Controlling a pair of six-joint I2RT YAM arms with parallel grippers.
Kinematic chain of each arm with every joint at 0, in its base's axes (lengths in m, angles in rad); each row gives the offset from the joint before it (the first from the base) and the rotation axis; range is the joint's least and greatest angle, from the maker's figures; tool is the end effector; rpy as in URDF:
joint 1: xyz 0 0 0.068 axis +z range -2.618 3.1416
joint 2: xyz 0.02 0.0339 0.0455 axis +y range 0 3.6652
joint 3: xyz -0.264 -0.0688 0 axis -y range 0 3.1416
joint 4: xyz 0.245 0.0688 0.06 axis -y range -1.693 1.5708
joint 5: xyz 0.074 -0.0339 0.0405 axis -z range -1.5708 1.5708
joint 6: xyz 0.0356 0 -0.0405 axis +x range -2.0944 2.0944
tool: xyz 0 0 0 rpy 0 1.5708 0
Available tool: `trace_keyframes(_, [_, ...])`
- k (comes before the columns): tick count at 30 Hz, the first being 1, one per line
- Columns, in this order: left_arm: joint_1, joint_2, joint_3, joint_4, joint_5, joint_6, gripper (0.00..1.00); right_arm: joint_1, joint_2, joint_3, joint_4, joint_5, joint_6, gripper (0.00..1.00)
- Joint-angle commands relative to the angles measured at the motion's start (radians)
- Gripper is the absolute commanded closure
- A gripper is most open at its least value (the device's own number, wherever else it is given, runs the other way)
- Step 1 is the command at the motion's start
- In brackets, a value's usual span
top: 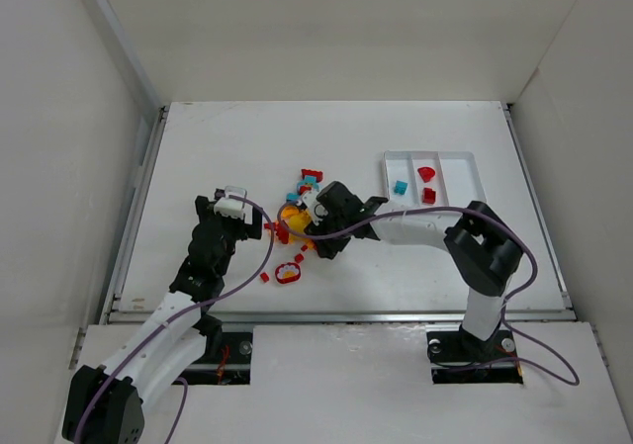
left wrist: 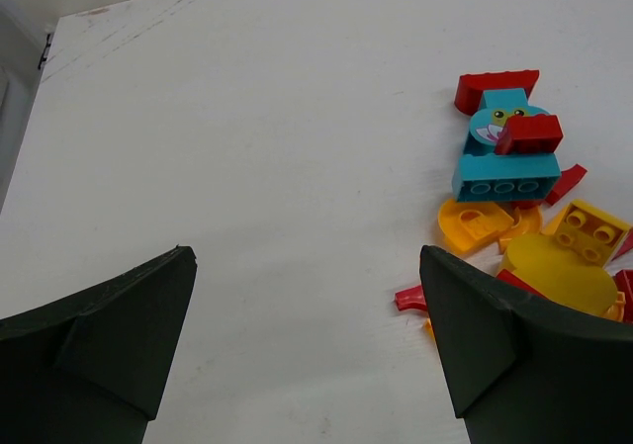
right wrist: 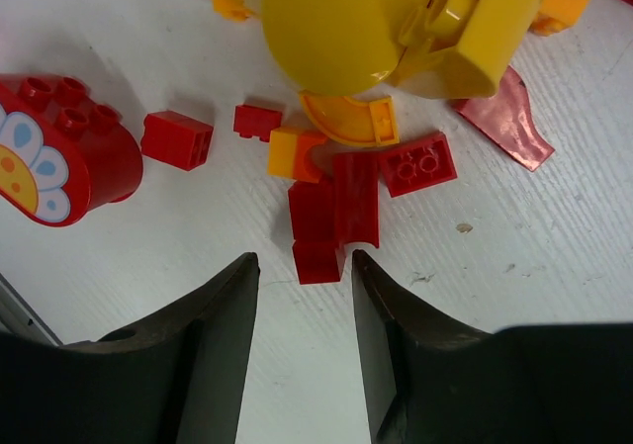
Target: Sort the legos into containers by color
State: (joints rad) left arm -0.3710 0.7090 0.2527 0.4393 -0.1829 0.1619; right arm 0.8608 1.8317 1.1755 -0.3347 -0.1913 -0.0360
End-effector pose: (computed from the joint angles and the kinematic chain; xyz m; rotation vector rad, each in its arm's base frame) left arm 0.1654 -0.0574 0.2294 0.2788 1.5629 -0.0180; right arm 0.2416 0.2915 0.1755 -1.2092 2.3396 0.5462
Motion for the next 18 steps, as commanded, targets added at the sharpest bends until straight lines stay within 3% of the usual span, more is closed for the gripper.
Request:
trace_keyframes(1, [0.004,-0.017,-0.007,0.062,0.013,0.008,0.05,0.011,0.012,0.000,0.042,0.024,0.015,0.52])
trace_keyframes(6, [0.014,-0.017,-0.007,0.062,0.013,0.008,0.05,0.011,0.047,0.021,0.042,0.042,0.015,0.59])
trace_keyframes(9, [0.014,-0.017,-0.007,0.062,0.013,0.008,0.05,0.011,0.057,0.030,0.042,0.053,0.015,0.69])
trace_keyframes(14, [0.014,-0.017,-0.007,0.062,0.013,0.008,0.05,0.011,0.022,0.018,0.042,0.073,0.024,0.98])
trace_keyframes(18, [0.014,-0.017,-0.007,0.062,0.022,0.017,0.05,0.011,-0.066,-0.023,0.042,0.114,0.024,1.00])
